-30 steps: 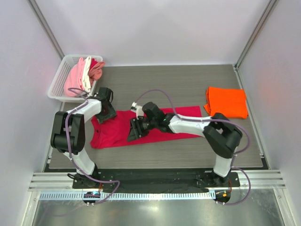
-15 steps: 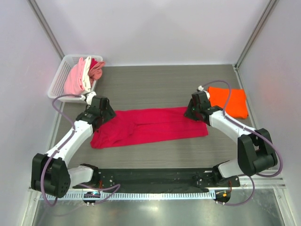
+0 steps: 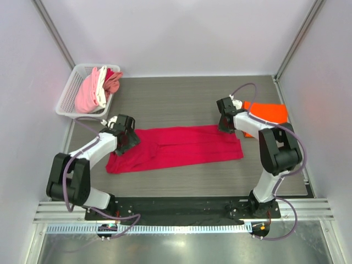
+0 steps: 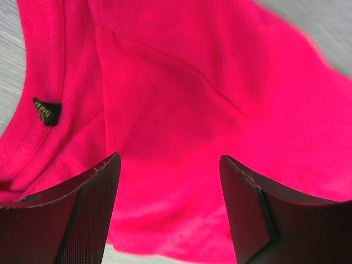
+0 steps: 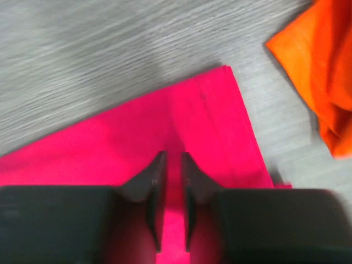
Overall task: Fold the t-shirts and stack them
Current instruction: Fold the tshirt
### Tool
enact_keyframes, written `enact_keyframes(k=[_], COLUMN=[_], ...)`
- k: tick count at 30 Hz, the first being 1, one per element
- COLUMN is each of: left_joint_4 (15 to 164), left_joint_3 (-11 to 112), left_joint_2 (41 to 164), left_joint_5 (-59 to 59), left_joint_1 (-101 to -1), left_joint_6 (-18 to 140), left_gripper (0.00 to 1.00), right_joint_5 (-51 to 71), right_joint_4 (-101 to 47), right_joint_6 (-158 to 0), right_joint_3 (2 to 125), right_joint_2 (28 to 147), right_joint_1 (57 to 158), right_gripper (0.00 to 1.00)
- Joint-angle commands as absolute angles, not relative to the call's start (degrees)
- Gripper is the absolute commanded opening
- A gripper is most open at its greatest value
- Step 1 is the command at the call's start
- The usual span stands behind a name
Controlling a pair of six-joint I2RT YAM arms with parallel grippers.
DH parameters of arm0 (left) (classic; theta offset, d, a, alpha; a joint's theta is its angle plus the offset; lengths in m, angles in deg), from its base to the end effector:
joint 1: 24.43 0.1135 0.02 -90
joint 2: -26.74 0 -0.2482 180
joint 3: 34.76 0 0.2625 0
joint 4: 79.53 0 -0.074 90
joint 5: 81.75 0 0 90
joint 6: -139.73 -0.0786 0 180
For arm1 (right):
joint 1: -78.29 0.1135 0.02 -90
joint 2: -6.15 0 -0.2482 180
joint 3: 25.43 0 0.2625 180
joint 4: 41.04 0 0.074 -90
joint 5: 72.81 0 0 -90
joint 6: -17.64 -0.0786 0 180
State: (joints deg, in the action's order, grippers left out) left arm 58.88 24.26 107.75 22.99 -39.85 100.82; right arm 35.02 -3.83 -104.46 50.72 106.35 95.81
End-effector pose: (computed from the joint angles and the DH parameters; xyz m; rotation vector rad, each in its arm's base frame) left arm 0.2862 -0.0582 0.1260 -0.8775 2.4678 -0.0538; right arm 0.3651 0.0900 0.1203 0.4267 2.5251 -0.0893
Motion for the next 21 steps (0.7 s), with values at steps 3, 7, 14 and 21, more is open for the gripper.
enact_keyframes(k=[3, 7, 14, 21], left_joint_4=[57.6, 56.8, 48.6, 34.1], left_joint_3=[31.0, 36.6, 56.8, 96.1], left_joint_2=[117.1, 125.5, 142.6, 166.0], left_joint_5=[24.9, 23.3, 24.0, 21.3], left_joint_1=[-40.0, -40.4, -44.0, -49.3], left_joint_6=[100.9, 99.0, 96.3, 92.0], left_gripper=[0.73, 0.70, 0.69, 0.66], right_joint_5=[39.1, 39.3, 39.1, 36.3], right_joint_4=[0.8, 0.8, 4.1, 3.6], right_joint_6=[-103.2, -103.6, -105.7, -122.3], right_joint_3=[53.4, 49.0, 39.6, 32.7], right_joint_2=[112.7, 110.7, 103.4, 98.2], right_joint_1=[96.1, 97.5, 106.0, 131.3], right_gripper=[0.11, 0.01, 0.01, 0.01])
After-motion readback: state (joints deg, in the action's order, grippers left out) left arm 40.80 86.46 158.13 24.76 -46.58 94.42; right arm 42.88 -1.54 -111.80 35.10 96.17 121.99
